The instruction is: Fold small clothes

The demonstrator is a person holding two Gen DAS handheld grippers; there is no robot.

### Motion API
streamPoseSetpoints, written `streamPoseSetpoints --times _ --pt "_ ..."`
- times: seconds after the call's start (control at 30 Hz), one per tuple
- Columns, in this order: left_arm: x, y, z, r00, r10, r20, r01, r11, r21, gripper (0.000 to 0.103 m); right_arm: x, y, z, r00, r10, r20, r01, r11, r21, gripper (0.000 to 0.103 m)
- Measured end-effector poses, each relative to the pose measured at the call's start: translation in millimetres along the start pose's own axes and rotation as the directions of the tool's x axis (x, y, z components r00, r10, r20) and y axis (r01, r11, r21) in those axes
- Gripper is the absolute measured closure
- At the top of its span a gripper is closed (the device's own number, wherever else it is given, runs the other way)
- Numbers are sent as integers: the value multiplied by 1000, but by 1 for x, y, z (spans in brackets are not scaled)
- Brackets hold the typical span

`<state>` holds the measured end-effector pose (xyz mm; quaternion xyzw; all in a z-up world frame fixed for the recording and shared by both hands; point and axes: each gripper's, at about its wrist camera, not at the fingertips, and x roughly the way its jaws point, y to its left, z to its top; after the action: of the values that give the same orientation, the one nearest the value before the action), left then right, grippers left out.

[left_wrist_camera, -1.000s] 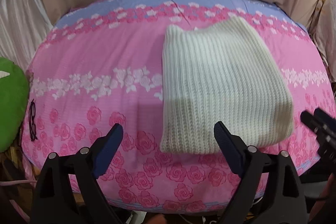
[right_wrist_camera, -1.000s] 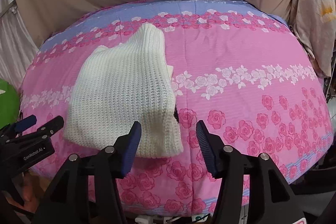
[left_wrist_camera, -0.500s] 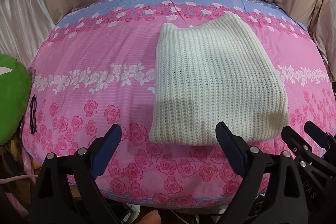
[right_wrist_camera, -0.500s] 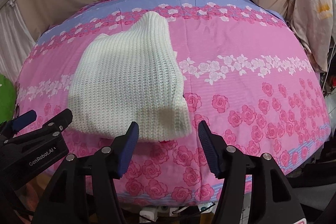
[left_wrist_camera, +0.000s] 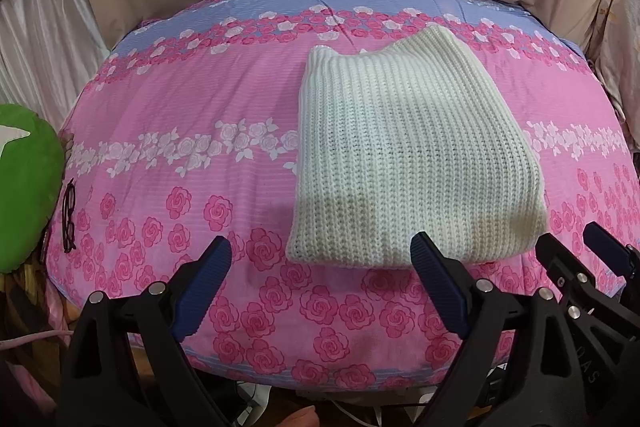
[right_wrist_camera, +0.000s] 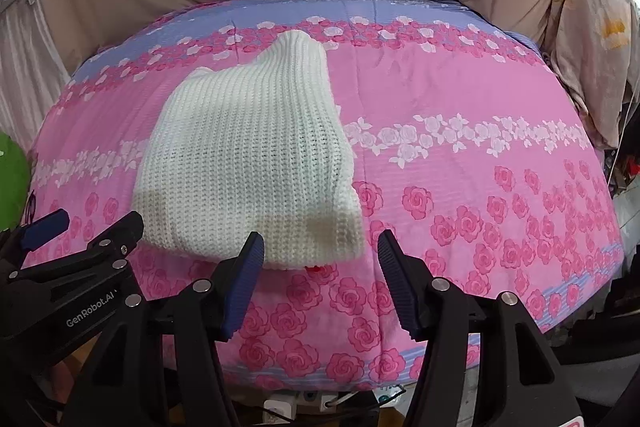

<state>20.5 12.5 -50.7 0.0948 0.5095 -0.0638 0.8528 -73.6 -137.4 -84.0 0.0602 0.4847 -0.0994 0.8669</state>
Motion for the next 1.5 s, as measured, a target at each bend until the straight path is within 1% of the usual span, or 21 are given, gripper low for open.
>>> streamPoseSetpoints --times 0.3,1.1,1.23,1.5 --pt "-5 -7 -1 1000 13 19 -13 1000 23 15 -4 6 -2 1000 -6 9 6 1000 -15 45" --pt "-4 -11 3 998 50 25 -51 998 28 16 1 11 2 1000 -13 5 13 1000 1 45" --pt "-3 -12 4 999 48 25 -49 998 33 19 2 12 2 1000 -16 3 16 1000 2 45" --pt "4 -11 5 1000 26 -2 -26 999 19 19 4 13 2 1000 -18 -3 18 1000 4 45"
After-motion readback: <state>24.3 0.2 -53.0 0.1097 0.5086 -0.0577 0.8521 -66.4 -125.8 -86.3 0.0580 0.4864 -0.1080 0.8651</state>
